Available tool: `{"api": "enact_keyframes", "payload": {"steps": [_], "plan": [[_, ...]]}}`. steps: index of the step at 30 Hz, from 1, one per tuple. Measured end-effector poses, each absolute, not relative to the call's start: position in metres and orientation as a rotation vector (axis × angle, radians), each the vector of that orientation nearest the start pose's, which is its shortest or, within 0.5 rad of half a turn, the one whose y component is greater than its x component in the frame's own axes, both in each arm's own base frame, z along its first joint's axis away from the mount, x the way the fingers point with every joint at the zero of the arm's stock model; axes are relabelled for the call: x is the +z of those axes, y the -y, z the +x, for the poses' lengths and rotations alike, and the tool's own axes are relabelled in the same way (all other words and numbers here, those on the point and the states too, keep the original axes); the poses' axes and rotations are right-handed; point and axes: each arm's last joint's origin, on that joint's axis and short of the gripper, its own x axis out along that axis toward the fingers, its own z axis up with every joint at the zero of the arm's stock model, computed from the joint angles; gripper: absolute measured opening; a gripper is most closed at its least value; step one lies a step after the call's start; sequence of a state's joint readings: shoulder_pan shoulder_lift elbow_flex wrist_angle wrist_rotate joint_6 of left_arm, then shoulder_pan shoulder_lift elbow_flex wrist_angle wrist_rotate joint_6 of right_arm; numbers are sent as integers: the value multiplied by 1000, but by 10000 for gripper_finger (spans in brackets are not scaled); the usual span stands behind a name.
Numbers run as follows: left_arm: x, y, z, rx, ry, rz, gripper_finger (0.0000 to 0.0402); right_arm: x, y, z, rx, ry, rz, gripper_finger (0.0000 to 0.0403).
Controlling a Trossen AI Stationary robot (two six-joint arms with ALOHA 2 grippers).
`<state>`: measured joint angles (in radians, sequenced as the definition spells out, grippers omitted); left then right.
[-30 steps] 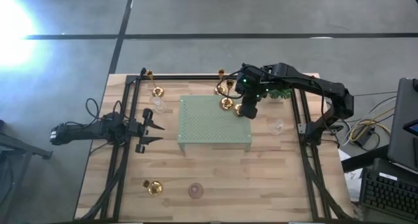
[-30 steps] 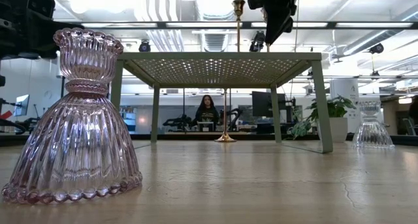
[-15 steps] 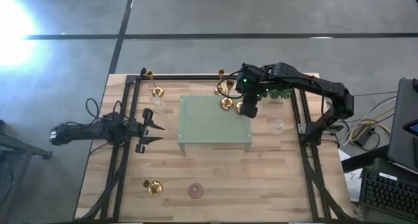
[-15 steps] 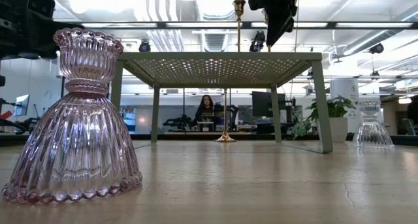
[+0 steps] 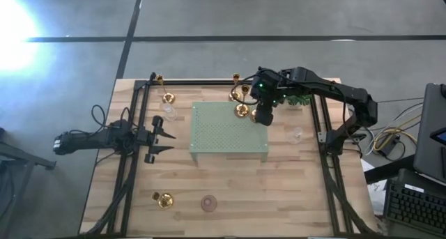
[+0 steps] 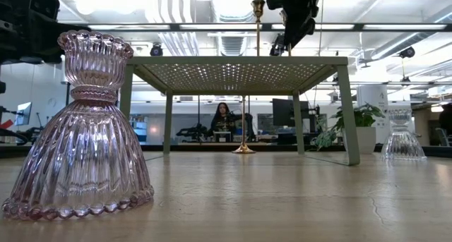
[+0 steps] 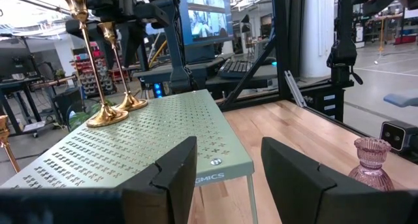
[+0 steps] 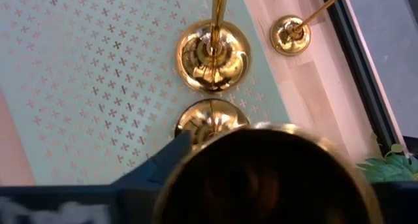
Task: Pick & Place candle stick holders
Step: Put the gold candle stand on the shelf, then put the right white crystal glass candle holder on the shelf
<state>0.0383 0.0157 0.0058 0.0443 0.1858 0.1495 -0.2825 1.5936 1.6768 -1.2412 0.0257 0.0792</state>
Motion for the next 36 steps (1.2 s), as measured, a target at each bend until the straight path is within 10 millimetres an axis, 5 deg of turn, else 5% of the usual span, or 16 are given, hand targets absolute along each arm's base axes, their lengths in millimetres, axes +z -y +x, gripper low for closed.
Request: {"api": "enact_keyframes", "payload": {"steps": [10, 19, 30, 36], "plan": [[169, 2, 98, -145, 45, 153, 177, 363, 83, 284, -332, -1195, 244, 259], [169, 2, 98, -144, 45, 153, 177, 388, 78, 264, -373, -1111, 238, 256], [169, 2, 98, -145, 45, 153, 177, 419, 52, 187, -481, -1130, 360, 227], [168, 2, 98, -144, 45, 153, 177, 407, 33, 161, -472, -1126, 405, 209]]}}
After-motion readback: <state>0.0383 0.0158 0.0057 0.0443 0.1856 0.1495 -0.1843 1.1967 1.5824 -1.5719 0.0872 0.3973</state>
